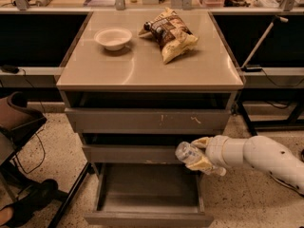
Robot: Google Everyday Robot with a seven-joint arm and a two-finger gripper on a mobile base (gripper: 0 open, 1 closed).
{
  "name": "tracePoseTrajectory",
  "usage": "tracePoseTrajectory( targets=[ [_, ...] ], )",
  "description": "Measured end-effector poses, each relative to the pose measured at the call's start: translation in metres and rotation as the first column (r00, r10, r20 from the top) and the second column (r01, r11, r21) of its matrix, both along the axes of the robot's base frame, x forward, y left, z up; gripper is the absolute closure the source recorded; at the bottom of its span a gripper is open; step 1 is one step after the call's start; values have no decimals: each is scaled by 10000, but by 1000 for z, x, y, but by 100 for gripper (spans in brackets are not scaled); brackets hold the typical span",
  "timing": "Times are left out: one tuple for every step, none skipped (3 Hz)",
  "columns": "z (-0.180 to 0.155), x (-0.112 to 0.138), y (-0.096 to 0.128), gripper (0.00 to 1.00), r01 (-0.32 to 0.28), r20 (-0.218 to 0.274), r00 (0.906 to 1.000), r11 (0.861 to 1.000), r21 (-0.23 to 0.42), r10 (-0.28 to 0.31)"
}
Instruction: Place blue plastic bottle into bottom drawer
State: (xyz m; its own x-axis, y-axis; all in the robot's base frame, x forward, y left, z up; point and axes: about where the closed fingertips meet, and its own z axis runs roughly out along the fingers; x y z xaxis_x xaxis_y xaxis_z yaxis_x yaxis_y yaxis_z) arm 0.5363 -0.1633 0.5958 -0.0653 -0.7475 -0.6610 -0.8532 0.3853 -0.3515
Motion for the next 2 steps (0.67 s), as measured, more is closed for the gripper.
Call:
tracePoseTrajectory(
  targets=[
    [-48, 10, -10, 100, -53, 2, 10000, 9994, -343, 53],
    [-136, 22, -14, 100, -431, -944, 9946, 9991, 16, 431]
  ],
)
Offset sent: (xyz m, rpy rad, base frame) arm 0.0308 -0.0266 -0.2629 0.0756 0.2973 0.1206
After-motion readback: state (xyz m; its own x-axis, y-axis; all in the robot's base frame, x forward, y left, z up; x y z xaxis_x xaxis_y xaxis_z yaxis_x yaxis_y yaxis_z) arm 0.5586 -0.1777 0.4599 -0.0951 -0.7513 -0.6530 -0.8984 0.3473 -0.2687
